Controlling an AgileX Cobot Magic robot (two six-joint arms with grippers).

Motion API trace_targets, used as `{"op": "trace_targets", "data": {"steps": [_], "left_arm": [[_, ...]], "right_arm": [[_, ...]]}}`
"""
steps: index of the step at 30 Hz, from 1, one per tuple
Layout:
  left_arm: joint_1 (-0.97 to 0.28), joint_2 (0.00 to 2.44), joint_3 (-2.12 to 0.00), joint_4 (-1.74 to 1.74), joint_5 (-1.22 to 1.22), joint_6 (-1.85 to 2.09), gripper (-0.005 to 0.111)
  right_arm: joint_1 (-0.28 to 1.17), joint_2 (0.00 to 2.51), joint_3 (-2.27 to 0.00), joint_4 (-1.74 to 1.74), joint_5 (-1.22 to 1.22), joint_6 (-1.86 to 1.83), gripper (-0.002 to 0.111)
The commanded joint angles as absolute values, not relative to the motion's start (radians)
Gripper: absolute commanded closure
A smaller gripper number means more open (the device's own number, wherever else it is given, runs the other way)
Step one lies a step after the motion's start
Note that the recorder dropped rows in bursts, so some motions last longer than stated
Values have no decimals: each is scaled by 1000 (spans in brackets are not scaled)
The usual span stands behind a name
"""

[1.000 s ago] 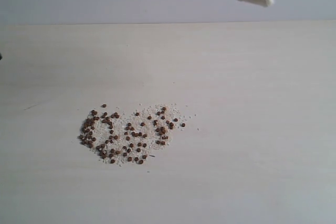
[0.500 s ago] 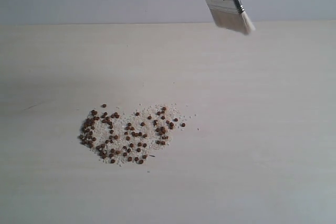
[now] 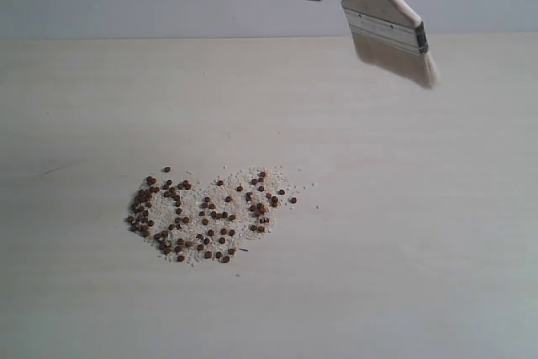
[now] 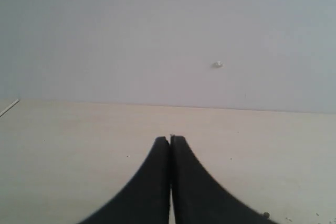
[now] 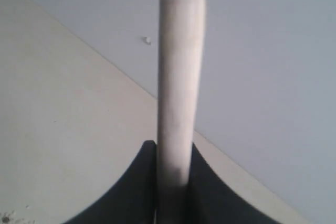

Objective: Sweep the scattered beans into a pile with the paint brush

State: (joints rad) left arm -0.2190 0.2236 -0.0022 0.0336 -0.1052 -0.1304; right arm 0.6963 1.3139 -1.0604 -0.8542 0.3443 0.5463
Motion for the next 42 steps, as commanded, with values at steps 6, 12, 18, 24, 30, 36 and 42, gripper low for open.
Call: {"op": "trace_targets", "data": {"steps": [6, 12, 18, 24, 30, 36, 42], "left_arm": [[-220, 0, 0, 22, 148, -160, 107], [-220, 0, 0, 18, 186, -192, 107], [-220, 0, 0, 18, 186, -192, 107], [-220, 0, 0, 18, 186, -192, 107], [-220, 0, 0, 18, 186, -192, 107], [-220, 0, 0, 18, 186, -192, 107], [-220, 0, 0, 18, 186, -192, 107]], "right_arm": [[698, 1190, -884, -1105, 319, 829, 108], [698, 1089, -809, -1295, 248, 1079, 108], [698, 1034, -775, -1404, 211, 1226, 108], [698, 1051, -775, -1582, 238, 1380, 108], [698, 1146, -775, -1743, 515, 1605, 108], [698, 1320, -806, -1744, 589, 1668, 108], [698, 1407, -837, -1744, 614, 1650, 108]]}}
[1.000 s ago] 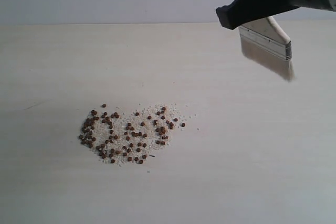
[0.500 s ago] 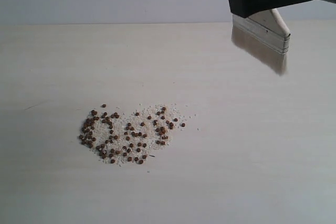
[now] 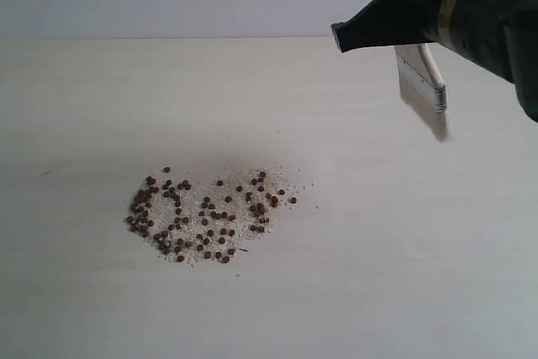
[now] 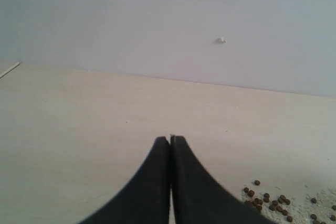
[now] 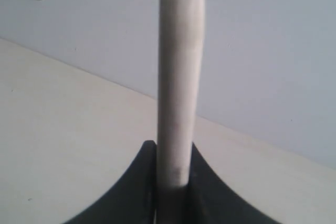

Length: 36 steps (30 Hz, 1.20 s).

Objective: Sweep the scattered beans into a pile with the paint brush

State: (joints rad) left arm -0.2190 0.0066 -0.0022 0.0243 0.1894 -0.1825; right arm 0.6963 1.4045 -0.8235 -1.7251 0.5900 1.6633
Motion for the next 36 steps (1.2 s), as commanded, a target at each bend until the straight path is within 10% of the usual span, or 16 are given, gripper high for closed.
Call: {"op": "trace_targets", "data": {"steps": [1, 12, 36], "left_arm": [[-220, 0, 0, 18, 186, -192, 107], [-220, 0, 0, 18, 186, -192, 107], [-220, 0, 0, 18, 186, -192, 107]], "right_arm": [[698, 1403, -851, -1744, 611, 1602, 108], [559, 1394, -964, -393, 51, -240, 108], [608, 1403, -448, 633, -1150, -810, 108]]}}
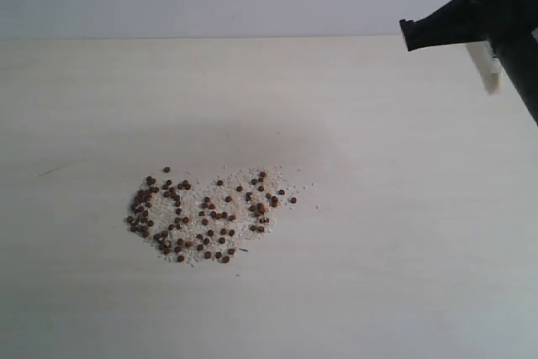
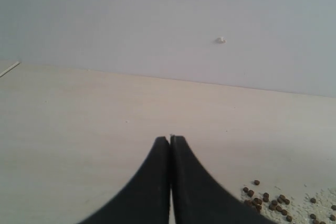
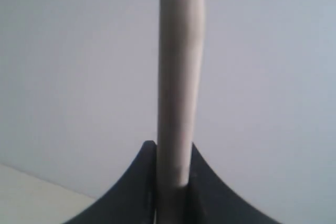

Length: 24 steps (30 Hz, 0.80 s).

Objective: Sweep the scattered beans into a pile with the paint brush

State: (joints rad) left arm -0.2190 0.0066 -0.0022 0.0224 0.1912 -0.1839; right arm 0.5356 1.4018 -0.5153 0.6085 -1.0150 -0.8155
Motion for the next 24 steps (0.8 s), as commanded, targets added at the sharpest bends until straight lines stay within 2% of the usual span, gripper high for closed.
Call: {"op": "trace_targets", "data": {"steps": [1, 8, 13, 24], "left_arm": [[-220, 0, 0, 18, 186, -192, 107], [-220, 0, 0, 18, 186, -192, 107], [-220, 0, 0, 18, 186, -192, 107], [-242, 0, 0, 18, 186, -192, 107]], "right_arm": [[625, 1407, -435, 638, -1146, -798, 108], [824, 1553, -410, 796, -1174, -670, 108], [902, 1638, -410, 864, -1188, -615, 108], [954, 1810, -518, 904, -1087, -530, 108]]}}
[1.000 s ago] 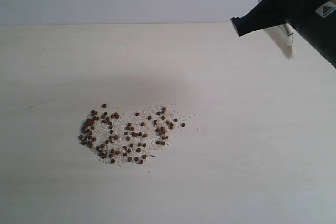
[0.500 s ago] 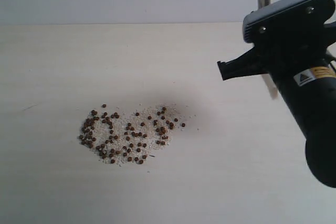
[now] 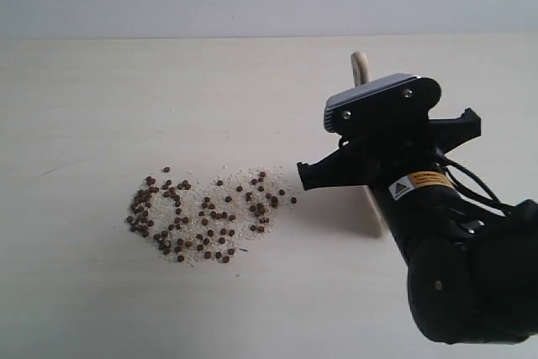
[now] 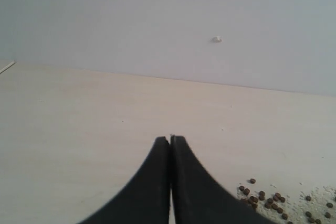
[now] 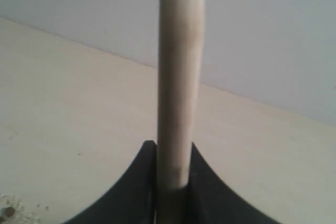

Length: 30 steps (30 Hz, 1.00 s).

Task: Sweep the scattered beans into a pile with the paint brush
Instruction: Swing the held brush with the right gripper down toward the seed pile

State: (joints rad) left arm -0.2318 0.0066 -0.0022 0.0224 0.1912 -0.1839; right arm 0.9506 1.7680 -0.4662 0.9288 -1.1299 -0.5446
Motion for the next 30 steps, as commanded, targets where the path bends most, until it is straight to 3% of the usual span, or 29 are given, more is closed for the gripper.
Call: {"op": "trace_targets", "data": {"steps": [1, 20, 30], "left_arm": [[-242, 0, 0, 18, 186, -192, 107], [-242, 0, 0, 18, 186, -192, 107], [-242, 0, 0, 18, 186, -192, 107]], "right_arm": [[954, 1821, -533, 902, -1074, -530, 108], [954, 1920, -864, 914, -833, -528, 108], [954, 1767, -872, 1078, -870, -942, 108]]}}
